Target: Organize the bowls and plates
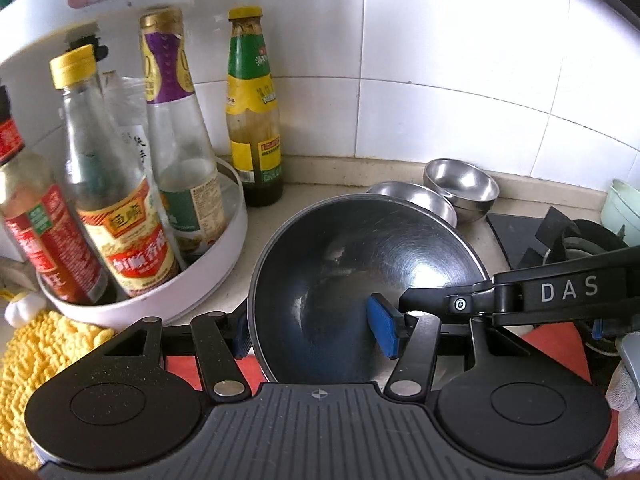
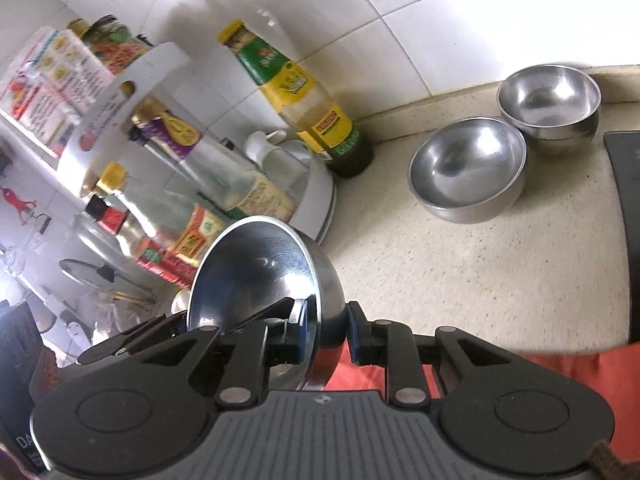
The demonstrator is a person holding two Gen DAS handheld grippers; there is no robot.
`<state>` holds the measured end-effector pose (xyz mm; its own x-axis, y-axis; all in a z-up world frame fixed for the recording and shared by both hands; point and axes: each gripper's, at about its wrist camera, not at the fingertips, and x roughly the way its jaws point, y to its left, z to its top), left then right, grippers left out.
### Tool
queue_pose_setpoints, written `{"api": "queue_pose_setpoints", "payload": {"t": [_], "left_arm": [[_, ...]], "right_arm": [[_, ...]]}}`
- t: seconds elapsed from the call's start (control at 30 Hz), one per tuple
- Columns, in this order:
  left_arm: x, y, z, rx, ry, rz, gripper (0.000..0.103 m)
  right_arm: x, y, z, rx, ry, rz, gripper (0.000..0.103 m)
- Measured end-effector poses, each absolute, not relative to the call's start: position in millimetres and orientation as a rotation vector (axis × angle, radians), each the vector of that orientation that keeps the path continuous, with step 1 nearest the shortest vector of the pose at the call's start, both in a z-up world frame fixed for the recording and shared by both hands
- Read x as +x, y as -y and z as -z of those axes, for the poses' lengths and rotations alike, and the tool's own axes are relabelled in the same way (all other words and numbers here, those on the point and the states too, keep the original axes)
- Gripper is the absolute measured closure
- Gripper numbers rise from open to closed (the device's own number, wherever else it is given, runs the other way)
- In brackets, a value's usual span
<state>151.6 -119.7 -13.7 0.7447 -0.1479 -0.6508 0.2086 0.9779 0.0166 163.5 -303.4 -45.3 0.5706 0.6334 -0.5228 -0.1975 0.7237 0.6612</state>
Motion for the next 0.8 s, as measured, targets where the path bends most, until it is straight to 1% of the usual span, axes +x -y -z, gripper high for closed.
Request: {"api": "queue_pose_setpoints", "payload": {"t": [0.47, 0.8], "left_arm": [[110.0, 116.2, 13.6, 0.095, -0.688, 0.240, 0.039], [105.0, 125.2, 6.8, 0.144, -0.678, 0.323, 0.040]], "right_arm": [[119.0, 304.3, 41.6, 0.591, -0.823, -0.485, 0.082], [97.5, 308.1, 37.6, 0.630, -0.807, -0.404, 0.082]]}}
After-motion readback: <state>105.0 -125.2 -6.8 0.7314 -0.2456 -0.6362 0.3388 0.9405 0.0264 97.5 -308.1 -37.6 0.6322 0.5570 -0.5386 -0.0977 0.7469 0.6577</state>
